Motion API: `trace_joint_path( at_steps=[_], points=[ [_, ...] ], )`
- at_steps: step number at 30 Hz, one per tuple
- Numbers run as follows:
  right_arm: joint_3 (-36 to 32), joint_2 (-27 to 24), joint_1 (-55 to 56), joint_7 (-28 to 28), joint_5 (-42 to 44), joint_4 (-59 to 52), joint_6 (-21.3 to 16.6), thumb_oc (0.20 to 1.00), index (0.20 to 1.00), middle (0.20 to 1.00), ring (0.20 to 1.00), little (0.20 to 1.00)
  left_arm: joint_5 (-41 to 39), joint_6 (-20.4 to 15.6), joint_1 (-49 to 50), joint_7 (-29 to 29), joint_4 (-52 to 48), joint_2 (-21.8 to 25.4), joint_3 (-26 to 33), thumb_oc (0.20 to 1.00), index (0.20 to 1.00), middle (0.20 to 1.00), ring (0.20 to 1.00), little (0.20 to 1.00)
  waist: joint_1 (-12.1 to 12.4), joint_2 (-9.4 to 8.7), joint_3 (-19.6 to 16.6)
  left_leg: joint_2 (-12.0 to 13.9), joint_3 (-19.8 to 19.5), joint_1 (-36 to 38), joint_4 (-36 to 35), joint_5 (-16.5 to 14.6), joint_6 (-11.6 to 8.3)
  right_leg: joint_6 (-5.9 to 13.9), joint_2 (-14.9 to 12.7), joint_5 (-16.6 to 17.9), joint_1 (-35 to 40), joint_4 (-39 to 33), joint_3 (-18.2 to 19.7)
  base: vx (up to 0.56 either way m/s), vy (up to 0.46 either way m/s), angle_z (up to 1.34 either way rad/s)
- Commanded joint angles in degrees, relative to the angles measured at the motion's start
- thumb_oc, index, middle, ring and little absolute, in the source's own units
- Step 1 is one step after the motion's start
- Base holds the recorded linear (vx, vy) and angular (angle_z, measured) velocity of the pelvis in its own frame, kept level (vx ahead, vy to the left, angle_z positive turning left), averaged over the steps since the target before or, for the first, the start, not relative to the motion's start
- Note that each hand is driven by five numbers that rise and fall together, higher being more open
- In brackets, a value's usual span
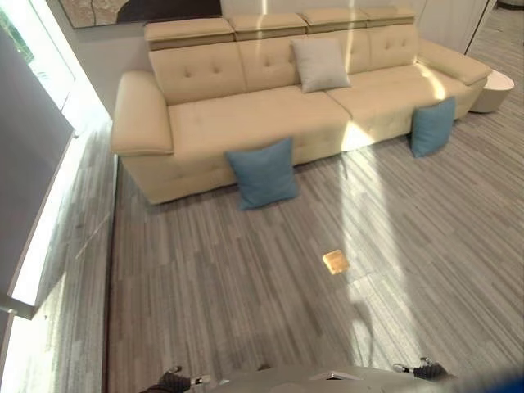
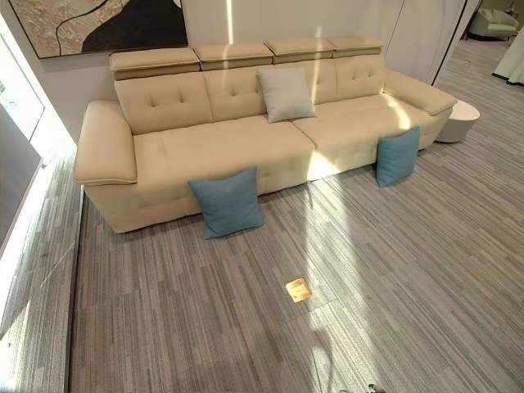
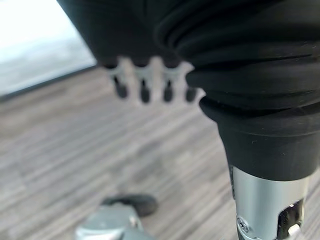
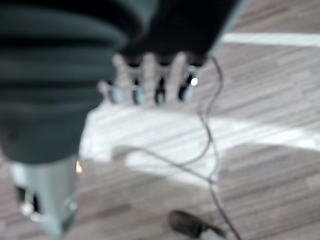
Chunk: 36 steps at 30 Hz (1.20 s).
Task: Pick up all the scattered cushions and arrange them neatly on the sofa.
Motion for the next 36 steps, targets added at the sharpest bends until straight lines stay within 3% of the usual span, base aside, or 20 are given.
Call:
trace_joint_path(
  at_steps=[1, 19, 29, 32, 36],
  points=[
    [1.04, -0.11, -0.71, -1.45, 2.04, 0.92, -0.5, 1.0, 1.0, 1.0, 1.0, 1.0, 0.82, -1.3, -2.91, 1.61, 2.63, 0.04, 0.58, 1.0, 1.0, 1.0, 1.0, 1.0, 0.16, -1.7, -0.89, -1.01, -6.07, -1.49, 0.21, -2.47, -1.37, 5.96, -2.96, 1.39, -2.12, 0.52, -2.65, 0.0, 0.0, 0.0],
    [2.67, 0.08, -3.25, -1.83, 3.05, -0.52, -0.87, 1.0, 1.0, 1.0, 1.0, 1.0, 1.38, -1.25, -4.97, 1.13, 3.18, -0.33, -1.64, 1.0, 1.0, 1.0, 1.0, 1.0, -0.06, -1.65, 0.29, -0.3, -6.72, -2.02, 0.21, -1.82, -2.69, 5.32, -2.19, 0.29, -1.88, 0.52, -5.45, 0.01, -0.026, 0.11],
    [3.07, -1.18, -4.13, -2.84, 1.97, -0.66, -1.11, 1.0, 1.0, 1.0, 1.0, 1.0, 0.93, -1.59, -8.45, 0.91, 2.07, -0.06, -4.13, 1.0, 1.0, 1.0, 1.0, 1.0, 0.36, -1.95, 1.99, -0.58, -12.28, -5.29, 0.21, -0.26, -4.2, 4.55, -1.65, -0.01, -2.97, 0.52, -10.06, -0.01, -0.041, 0.29],
    [3.56, -1.52, -4.55, -2.87, 1.71, -1.08, -1.25, 1.0, 1.0, 1.0, 1.0, 1.0, 0.67, -1.77, -9.16, 0.87, 1.93, -0.42, -4.76, 1.0, 1.0, 1.0, 1.0, 1.0, 0.32, -2.16, 3.05, -1.01, -13.9, -6.07, 0.21, 0.31, -3.95, 4.52, -1.73, 0.03, -3.18, 0.52, -11.31, -0.02, -0.011, 0.49],
    [4.32, -2.33, -5.53, -2.72, 1.52, -1.65, -1.43, 1.0, 1.0, 1.0, 1.0, 1.0, -0.26, -1.83, -9.3, 0.76, 1.32, -1.06, -4.8, 1.0, 1.0, 1.0, 1.0, 1.0, 0.34, -2.35, 4.83, -2.44, -11.51, -9.22, 6.08, -1.6, -2.95, 3.9, -2.48, -0.55, -3.73, 1.54, -11.53, -0.06, 0.059, 0.27]
  ],
)
